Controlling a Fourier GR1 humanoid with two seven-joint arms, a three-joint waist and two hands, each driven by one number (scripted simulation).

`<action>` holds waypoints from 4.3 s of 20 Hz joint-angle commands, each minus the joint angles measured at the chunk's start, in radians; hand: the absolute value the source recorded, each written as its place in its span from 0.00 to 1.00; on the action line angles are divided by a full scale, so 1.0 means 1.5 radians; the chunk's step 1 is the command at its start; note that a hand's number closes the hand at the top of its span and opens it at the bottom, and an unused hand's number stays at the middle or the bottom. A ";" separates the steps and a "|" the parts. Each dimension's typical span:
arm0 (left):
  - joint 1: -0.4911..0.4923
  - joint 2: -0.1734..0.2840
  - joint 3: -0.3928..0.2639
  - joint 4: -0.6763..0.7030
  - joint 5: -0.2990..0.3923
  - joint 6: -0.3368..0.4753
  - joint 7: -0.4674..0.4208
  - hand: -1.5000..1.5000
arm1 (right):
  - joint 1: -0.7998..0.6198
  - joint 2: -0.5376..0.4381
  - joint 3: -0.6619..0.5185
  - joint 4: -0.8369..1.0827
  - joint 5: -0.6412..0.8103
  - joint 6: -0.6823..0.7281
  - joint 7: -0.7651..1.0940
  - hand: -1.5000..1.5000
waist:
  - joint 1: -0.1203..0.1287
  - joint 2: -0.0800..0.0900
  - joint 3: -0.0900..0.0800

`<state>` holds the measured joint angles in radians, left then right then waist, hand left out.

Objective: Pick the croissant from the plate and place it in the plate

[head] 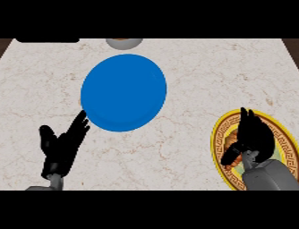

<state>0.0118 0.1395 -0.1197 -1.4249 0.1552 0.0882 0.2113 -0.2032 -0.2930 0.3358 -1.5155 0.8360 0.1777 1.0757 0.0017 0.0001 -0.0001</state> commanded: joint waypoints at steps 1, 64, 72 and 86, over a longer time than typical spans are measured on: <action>0.038 0.014 0.004 -0.020 -0.004 -0.019 -0.014 0.50 | -0.036 0.028 -0.040 0.104 0.006 -0.004 0.001 0.00 | 0.005 0.001 0.000; -0.019 -0.032 -0.009 0.007 -0.045 -0.034 -0.001 0.50 | -0.494 0.195 0.352 0.409 -0.118 -0.903 -0.200 1.00 | 0.052 0.015 0.001; -0.030 -0.038 -0.012 0.006 -0.043 -0.040 0.001 0.50 | -0.543 0.193 0.254 0.547 -0.278 -0.800 -0.317 1.00 | 0.061 0.024 0.001; -0.047 -0.038 -0.010 -0.006 -0.049 -0.029 0.027 0.50 | -0.517 0.195 0.122 0.580 -0.502 -0.629 -0.689 0.00 | 0.066 0.029 0.004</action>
<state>-0.0548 0.0864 -0.1325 -1.4228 0.0851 0.0332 0.2249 -0.9831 -0.0008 0.6057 -0.6272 0.1730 -0.7904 0.2077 0.1084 0.0469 0.0045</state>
